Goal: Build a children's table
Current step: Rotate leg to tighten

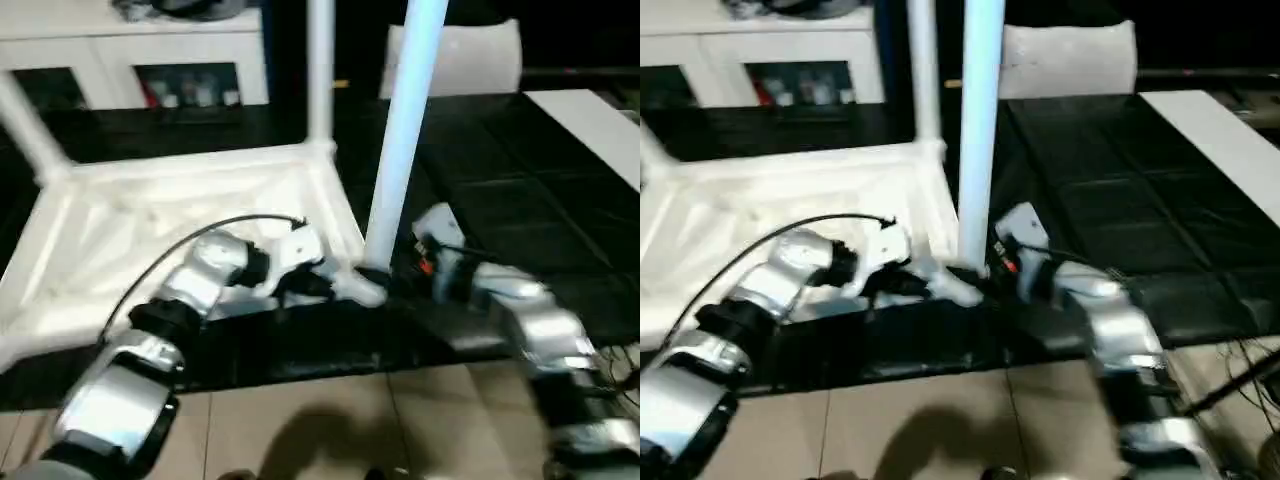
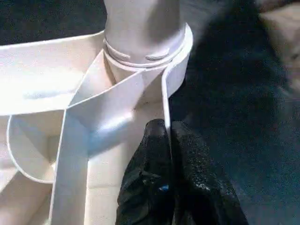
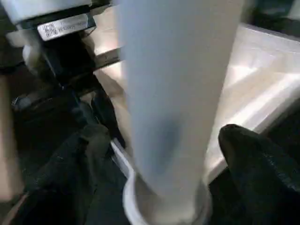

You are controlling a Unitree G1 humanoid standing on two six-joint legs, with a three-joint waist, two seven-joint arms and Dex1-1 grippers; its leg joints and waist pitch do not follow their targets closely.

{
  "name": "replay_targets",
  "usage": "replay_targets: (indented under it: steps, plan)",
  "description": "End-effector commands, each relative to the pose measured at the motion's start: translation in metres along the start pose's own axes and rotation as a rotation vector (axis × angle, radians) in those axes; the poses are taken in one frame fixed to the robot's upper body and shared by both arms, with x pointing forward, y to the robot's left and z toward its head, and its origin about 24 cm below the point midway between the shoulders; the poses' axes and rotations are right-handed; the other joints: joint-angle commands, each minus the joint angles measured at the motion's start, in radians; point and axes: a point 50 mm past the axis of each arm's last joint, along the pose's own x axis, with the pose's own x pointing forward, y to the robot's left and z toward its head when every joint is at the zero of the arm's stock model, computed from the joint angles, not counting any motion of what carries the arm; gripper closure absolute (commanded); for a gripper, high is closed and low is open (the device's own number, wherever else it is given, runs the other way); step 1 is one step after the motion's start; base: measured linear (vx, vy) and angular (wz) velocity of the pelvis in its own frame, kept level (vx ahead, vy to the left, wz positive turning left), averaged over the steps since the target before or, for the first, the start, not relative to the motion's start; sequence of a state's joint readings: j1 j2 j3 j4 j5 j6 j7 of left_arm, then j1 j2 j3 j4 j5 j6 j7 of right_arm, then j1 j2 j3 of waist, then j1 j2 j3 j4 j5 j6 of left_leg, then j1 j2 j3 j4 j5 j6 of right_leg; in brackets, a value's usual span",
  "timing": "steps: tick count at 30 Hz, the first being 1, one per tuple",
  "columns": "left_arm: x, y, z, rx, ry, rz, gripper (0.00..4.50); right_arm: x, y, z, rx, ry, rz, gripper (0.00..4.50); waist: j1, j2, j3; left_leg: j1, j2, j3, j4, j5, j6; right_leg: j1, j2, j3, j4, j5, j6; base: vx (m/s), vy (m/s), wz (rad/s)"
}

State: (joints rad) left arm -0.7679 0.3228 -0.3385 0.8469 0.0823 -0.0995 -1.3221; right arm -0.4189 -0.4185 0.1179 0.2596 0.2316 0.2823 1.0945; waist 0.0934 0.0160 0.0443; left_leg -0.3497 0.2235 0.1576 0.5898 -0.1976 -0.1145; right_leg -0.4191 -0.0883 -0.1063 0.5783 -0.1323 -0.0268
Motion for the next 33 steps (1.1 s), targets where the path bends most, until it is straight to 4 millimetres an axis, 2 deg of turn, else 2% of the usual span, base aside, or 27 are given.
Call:
replay_targets:
  steps: [1,8,9,12,14,16,18,19,24,25,27,28,30,31,33]
  plan:
    - [0.002,-0.004,0.019,0.138,-0.01,-0.142,4.5,-0.003,0.008,0.003,-0.004,0.015,0.145,0.45,0.004,-0.004,-0.07,0.0,0.003,0.02,-0.063,-0.164,0.102,0.072,-0.044,0.043,-0.06,-0.29,-0.186,0.0,0.0,0.0]
    - [0.0,-0.011,0.017,0.2,0.063,-0.273,4.5,-0.006,0.013,0.005,-0.018,0.038,0.293,0.45,0.022,-0.005,-0.072,0.001,0.005,0.019,-0.063,-0.164,0.082,0.07,-0.047,0.042,-0.058,-0.296,-0.183,0.0,0.0,0.0]
    - [0.0,-0.012,0.017,0.207,0.068,-0.287,4.5,-0.006,0.013,0.005,-0.016,0.045,0.309,0.75,0.024,-0.005,-0.072,0.001,0.005,0.019,-0.064,-0.162,0.079,0.07,-0.047,0.041,-0.058,-0.295,-0.182,0.0,0.0,0.0]
    - [0.0,-0.012,0.018,0.222,0.076,-0.313,4.5,-0.006,0.014,0.005,-0.014,0.062,0.35,0.82,0.027,-0.008,-0.071,0.0,0.004,0.019,-0.064,-0.167,0.076,0.071,-0.048,0.04,-0.06,-0.323,-0.17,0.0,0.0,0.0]
    - [-0.001,-0.012,0.019,0.234,0.085,-0.334,4.5,-0.005,0.015,0.004,-0.002,0.07,0.395,1.16,0.031,-0.01,-0.071,-0.002,0.004,0.019,-0.064,-0.161,0.076,0.071,-0.05,0.039,-0.061,-0.337,-0.161,0.0,0.0,0.0]
    - [-0.001,-0.012,0.02,0.238,0.085,-0.34,4.5,-0.005,0.015,0.005,0.005,0.074,0.412,1.23,0.034,-0.012,-0.072,-0.002,0.004,0.019,-0.063,-0.147,0.075,0.071,-0.049,0.04,-0.058,-0.325,-0.161,0.0,0.0,0.0]
    - [-0.001,-0.012,0.02,0.242,0.086,-0.342,4.5,-0.005,0.016,0.004,0.01,0.079,0.424,1.26,0.035,-0.011,-0.072,-0.002,0.005,0.019,-0.063,-0.144,0.076,0.07,-0.049,0.039,-0.058,-0.323,-0.163,0.0,0.0,0.0]
    - [-0.001,-0.012,0.02,0.243,0.087,-0.343,4.5,-0.005,0.016,0.004,0.012,0.081,0.43,1.53,0.037,-0.011,-0.073,-0.002,0.005,0.019,-0.062,-0.14,0.075,0.07,-0.049,0.04,-0.057,-0.318,-0.165,0.0,0.0,0.0]
    - [-0.001,-0.013,0.018,0.244,0.087,-0.348,4.5,-0.005,0.017,0.005,0.025,0.075,0.451,1.8,0.04,-0.011,-0.073,-0.003,0.004,0.019,-0.062,-0.144,0.072,0.071,-0.048,0.039,-0.057,-0.326,-0.158,0.0,0.0,0.0]
    - [-0.001,-0.013,0.018,0.243,0.087,-0.348,4.5,-0.004,0.017,0.004,0.028,0.074,0.457,2.03,0.04,-0.009,-0.074,-0.002,0.004,0.019,-0.062,-0.141,0.073,0.071,-0.049,0.039,-0.058,-0.326,-0.157,0.0,0.0,0.0]
    - [-0.001,-0.013,0.017,0.237,0.085,-0.349,4.5,-0.003,0.019,0.004,0.032,0.07,0.463,2.07,0.04,-0.011,-0.074,-0.003,0.004,0.018,-0.062,-0.138,0.07,0.071,-0.048,0.039,-0.057,-0.321,-0.156,0.0,0.0,0.0]
    - [-0.001,-0.013,0.017,0.235,0.085,-0.349,4.5,-0.003,0.019,0.004,0.036,0.066,0.463,2.26,0.04,-0.009,-0.074,-0.003,0.004,0.019,-0.062,-0.137,0.07,0.071,-0.048,0.039,-0.058,-0.316,-0.157,0.0,0.0,0.0]
    - [0.0,-0.013,0.016,0.227,0.083,-0.343,4.5,-0.002,0.02,0.004,0.049,0.054,0.464,2.37,0.04,-0.01,-0.074,-0.003,0.004,0.019,-0.062,-0.138,0.069,0.072,-0.048,0.038,-0.057,-0.316,-0.157,0.0,0.0,0.0]
    - [0.0,-0.013,0.015,0.214,0.075,-0.332,4.5,-0.001,0.021,0.004,0.063,0.043,0.462,2.41,0.04,-0.006,-0.074,-0.002,0.003,0.018,-0.062,-0.136,0.068,0.071,-0.047,0.039,-0.057,-0.313,-0.159,0.0,0.0,0.0]
    - [0.001,-0.012,0.015,0.201,0.066,-0.32,4.5,-0.001,0.022,0.004,0.071,0.033,0.459,2.45,0.04,-0.008,-0.074,-0.001,0.004,0.019,-0.062,-0.142,0.066,0.071,-0.048,0.038,-0.058,-0.318,-0.159,0.0,0.0,0.0]
